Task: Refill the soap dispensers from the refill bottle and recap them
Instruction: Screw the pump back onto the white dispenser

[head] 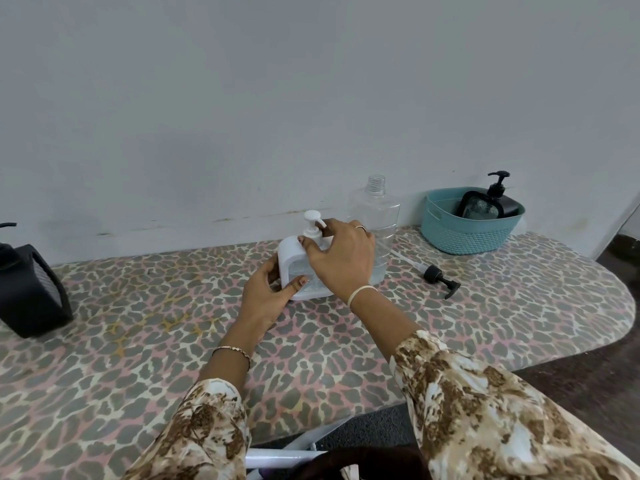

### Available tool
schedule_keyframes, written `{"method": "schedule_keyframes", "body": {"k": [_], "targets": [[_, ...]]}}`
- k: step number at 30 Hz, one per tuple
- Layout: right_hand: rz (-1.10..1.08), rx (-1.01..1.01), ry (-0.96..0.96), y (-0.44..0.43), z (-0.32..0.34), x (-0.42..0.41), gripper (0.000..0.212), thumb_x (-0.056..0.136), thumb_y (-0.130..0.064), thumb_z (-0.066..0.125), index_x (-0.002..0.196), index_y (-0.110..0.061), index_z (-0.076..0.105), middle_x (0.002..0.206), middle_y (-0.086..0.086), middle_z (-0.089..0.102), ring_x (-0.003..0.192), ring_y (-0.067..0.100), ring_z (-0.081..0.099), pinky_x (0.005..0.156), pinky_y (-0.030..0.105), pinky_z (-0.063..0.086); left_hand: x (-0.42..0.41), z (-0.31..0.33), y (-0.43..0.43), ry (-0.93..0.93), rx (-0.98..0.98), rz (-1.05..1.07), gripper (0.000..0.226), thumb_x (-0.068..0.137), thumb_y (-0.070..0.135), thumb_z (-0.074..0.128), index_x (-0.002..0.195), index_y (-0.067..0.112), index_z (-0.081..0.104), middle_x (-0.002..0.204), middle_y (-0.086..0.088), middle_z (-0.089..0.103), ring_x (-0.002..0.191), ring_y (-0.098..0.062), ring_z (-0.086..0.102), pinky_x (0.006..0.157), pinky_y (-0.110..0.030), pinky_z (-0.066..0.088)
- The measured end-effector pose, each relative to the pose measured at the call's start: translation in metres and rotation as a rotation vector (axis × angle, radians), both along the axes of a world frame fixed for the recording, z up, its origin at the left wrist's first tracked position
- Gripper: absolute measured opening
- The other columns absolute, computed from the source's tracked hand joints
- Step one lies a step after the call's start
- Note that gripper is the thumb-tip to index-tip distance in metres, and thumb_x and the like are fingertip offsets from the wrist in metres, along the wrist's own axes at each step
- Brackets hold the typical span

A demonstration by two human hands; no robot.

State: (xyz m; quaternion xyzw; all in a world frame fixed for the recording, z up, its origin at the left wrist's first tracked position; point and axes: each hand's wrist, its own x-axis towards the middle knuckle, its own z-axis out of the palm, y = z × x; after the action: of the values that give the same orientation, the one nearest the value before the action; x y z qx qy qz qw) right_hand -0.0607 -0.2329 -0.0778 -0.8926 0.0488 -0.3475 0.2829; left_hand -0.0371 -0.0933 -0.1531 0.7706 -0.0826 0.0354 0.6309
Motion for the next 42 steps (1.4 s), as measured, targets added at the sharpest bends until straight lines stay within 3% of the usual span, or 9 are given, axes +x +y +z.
{"method": "schedule_keyframes", "body": {"k": [7, 15, 20, 24, 31, 37, 42], "targets": [[0.069, 0.082, 0.026, 0.002, -0.001, 0.0, 0.027, 0.083, -0.038, 0.066, 0.104, -0.021, 0.066, 0.094, -0.004, 0.068, 0.095, 0.019, 0.055, 0.087, 0.031, 0.04, -0.002, 0.004, -0.001, 0.028, -0.02, -0.025, 0.071, 0.076, 0.028, 0.08, 0.139, 0.016, 0.049, 0.125, 0.0, 0.063, 0.114, -0.013, 0.06, 0.094, -0.029, 0.05], [0.321, 0.081, 0.126, -0.021, -0.008, -0.009, 0.055, 0.08, -0.043, 0.073, 0.125, -0.014, 0.059, 0.117, 0.003, 0.062, 0.11, 0.021, 0.051, 0.096, 0.031, 0.038, -0.015, 0.017, 0.002, 0.127, -0.174, -0.096, 0.076, 0.068, 0.026, 0.082, 0.136, 0.014, 0.049, 0.124, -0.003, 0.063, 0.115, -0.017, 0.061, 0.095, -0.04, 0.053], [0.517, 0.152, 0.302, -0.05, 0.011, -0.028, 0.064, 0.072, -0.027, 0.084, 0.128, -0.016, 0.056, 0.122, -0.001, 0.062, 0.107, 0.012, 0.056, 0.096, 0.029, 0.046, -0.034, 0.029, 0.002, 0.142, -0.185, -0.197, 0.053, 0.078, 0.008, 0.076, 0.127, 0.014, 0.055, 0.117, 0.0, 0.065, 0.106, -0.011, 0.065, 0.082, -0.024, 0.056], [0.634, 0.297, 0.45, -0.084, 0.028, -0.044, 0.059, 0.07, -0.017, 0.085, 0.122, -0.018, 0.058, 0.115, 0.0, 0.066, 0.103, 0.016, 0.064, 0.091, 0.032, 0.054, -0.043, 0.048, -0.01, 0.151, -0.17, -0.286, 0.039, 0.08, 0.006, 0.074, 0.115, 0.017, 0.062, 0.11, 0.002, 0.069, 0.096, -0.008, 0.069, 0.077, -0.024, 0.057], [0.588, 0.387, 0.45, -0.146, 0.056, -0.065, 0.043, 0.073, -0.008, 0.082, 0.112, -0.01, 0.063, 0.103, 0.006, 0.071, 0.091, 0.016, 0.068, 0.081, 0.027, 0.057, -0.049, 0.075, -0.071, 0.07, -0.071, -0.394, 0.04, 0.081, 0.018, 0.076, 0.119, 0.016, 0.062, 0.113, -0.002, 0.068, 0.102, -0.016, 0.067, 0.074, -0.024, 0.057], [0.484, 0.371, 0.385, -0.199, 0.071, -0.068, 0.039, 0.076, -0.009, 0.079, 0.113, -0.012, 0.067, 0.105, 0.002, 0.071, 0.094, 0.015, 0.068, 0.082, 0.028, 0.056, -0.05, 0.088, -0.139, 0.023, -0.038, -0.434, 0.048, 0.084, 0.026, 0.072, 0.129, 0.021, 0.056, 0.118, 0.005, 0.063, 0.11, -0.018, 0.061, 0.095, -0.04, 0.052], [0.359, 0.389, 0.262, -0.234, 0.082, -0.051, 0.038, 0.076, -0.011, 0.079, 0.112, -0.01, 0.068, 0.1, -0.001, 0.071, 0.083, 0.005, 0.066, 0.066, 0.011, 0.05, -0.04, 0.099, -0.192, -0.032, -0.039, -0.385, 0.045, 0.092, 0.022, 0.064, 0.134, 0.02, 0.049, 0.111, 0.009, 0.06, 0.109, -0.018, 0.06, 0.094, -0.036, 0.051]]}}
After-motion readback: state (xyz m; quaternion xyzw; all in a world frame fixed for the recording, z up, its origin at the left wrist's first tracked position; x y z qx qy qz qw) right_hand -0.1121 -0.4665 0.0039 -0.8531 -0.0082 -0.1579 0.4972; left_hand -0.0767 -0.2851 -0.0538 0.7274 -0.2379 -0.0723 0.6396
